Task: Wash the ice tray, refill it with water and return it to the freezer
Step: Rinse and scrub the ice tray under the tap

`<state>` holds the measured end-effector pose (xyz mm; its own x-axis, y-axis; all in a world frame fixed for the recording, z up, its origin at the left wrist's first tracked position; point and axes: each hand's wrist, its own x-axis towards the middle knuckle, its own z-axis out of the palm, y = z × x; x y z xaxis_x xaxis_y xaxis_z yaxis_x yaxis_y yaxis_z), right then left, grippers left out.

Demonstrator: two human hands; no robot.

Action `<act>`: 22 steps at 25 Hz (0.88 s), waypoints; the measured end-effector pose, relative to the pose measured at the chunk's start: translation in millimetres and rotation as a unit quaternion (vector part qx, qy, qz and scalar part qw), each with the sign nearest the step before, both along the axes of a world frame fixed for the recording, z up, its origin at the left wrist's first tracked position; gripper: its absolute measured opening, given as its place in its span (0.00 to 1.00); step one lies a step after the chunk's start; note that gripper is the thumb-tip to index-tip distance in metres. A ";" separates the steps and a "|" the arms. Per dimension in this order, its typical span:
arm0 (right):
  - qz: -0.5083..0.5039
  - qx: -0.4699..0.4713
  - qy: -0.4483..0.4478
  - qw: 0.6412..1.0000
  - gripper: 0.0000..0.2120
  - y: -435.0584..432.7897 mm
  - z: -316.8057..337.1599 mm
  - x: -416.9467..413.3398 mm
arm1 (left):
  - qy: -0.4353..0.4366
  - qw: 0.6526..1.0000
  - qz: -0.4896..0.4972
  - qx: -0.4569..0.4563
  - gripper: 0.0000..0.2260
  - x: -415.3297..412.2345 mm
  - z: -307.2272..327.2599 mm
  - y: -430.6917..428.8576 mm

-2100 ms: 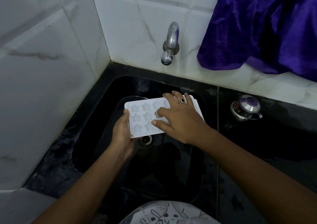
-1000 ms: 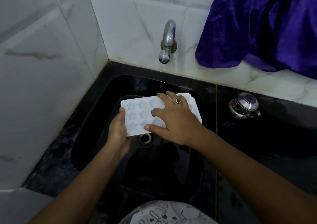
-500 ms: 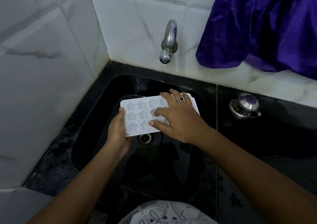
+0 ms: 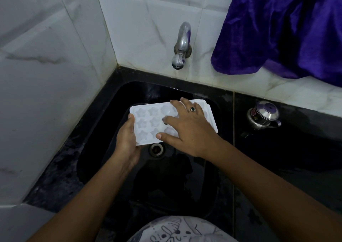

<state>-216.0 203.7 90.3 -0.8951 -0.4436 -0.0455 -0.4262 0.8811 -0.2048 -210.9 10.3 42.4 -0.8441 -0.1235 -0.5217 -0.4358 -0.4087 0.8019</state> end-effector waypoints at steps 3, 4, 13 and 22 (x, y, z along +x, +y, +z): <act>0.004 0.003 0.008 1.000 0.28 7.5 2.2 -0.8 | 0.004 1.000 0.001 -0.006 0.21 0.8 -1.7 -0.3; -0.004 0.003 0.013 1.000 0.27 6.2 3.0 -1.9 | 0.003 1.000 0.001 -0.007 0.21 0.8 -2.1 0.7; -0.017 -0.001 0.012 1.000 0.27 4.0 2.6 -2.3 | 0.002 1.000 0.004 -0.002 0.21 -0.5 -4.1 2.1; -0.020 -0.067 0.017 0.997 0.26 27.0 2.5 6.5 | 0.000 0.999 0.027 -0.020 0.21 1.0 -9.7 -9.5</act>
<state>-209.6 230.7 92.8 -0.9120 -0.4080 0.0430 -0.4006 0.8629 -0.3080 -209.9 0.8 32.7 -0.8356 -0.1894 -0.5157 -0.4144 -0.3990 0.8180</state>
